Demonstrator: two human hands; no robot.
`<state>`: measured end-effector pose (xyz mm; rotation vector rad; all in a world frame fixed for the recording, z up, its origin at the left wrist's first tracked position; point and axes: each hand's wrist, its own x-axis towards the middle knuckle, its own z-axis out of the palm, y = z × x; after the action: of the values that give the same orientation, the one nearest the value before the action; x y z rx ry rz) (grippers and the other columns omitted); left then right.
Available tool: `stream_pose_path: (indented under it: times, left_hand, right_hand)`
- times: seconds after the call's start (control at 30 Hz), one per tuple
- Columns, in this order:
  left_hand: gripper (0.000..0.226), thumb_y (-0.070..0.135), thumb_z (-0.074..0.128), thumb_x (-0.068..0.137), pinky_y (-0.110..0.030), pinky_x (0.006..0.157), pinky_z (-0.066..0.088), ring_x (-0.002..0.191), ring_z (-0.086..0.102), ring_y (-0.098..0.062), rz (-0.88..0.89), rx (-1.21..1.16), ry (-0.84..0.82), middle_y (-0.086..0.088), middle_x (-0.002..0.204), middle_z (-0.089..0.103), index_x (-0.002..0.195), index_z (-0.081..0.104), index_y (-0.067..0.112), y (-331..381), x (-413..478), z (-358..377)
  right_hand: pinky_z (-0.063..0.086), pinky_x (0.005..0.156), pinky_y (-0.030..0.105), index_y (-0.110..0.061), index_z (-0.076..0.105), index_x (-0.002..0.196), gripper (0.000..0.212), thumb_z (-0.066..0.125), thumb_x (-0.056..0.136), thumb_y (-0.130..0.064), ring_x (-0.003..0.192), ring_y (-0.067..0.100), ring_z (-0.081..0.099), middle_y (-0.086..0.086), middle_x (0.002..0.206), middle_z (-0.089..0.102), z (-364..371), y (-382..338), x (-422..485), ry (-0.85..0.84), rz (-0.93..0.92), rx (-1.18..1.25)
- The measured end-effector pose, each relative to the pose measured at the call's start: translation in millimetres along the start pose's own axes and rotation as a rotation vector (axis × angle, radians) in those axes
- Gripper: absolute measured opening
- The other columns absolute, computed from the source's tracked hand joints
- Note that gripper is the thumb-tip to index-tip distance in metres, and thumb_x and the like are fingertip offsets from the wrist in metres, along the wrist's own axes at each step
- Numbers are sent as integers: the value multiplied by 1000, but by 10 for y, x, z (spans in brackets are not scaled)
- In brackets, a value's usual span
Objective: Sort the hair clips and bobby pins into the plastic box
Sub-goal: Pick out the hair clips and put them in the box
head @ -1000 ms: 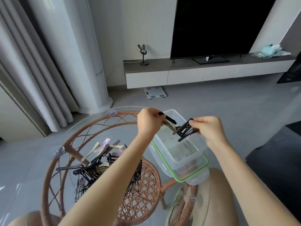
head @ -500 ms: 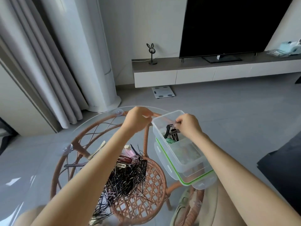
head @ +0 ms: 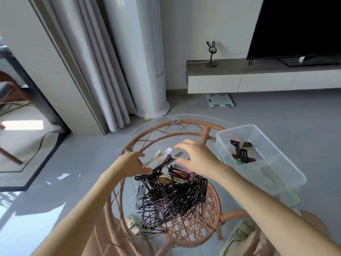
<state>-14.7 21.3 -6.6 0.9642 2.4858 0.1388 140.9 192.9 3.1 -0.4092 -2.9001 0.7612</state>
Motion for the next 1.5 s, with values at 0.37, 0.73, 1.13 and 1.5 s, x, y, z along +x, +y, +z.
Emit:
stream_pose_path:
  times: [0.37, 0.73, 1.13, 1.5]
  left_hand:
    - [47, 36, 69, 77, -33, 84, 50, 100, 61, -25, 61, -3, 243, -9, 116, 63, 117, 59, 11, 174, 6, 287]
    - [31, 31, 65, 82, -32, 79, 53, 91, 65, -21, 128, -202, 249, -4, 99, 70, 106, 65, 12, 50, 13, 247]
    - [31, 33, 66, 81, -30, 78, 53, 93, 63, -20, 157, -106, 232, -3, 104, 69, 105, 65, 14, 167, -22, 287]
    - [43, 34, 71, 78, -29, 85, 51, 101, 62, -21, 152, -38, 139, -5, 112, 67, 112, 62, 10, 378, 151, 267]
  right_hand:
    - [39, 99, 43, -21, 38, 137, 68, 65, 75, -21, 124, 26, 36, 5, 134, 42, 406, -305, 683, -419, -16, -208]
    - [39, 68, 32, -10, 69, 93, 17, 68, 78, -17, 83, 23, 54, 7, 91, 59, 362, -156, 455, -123, 12, 139]
    - [43, 69, 30, -13, 72, 92, 20, 74, 72, -16, 75, 18, 58, 2, 84, 69, -453, -38, 163, 328, 57, 258]
    - [32, 60, 27, -8, 72, 85, 13, 73, 72, -8, 71, 21, 53, 6, 74, 64, -940, 1036, -349, 278, 366, -79]
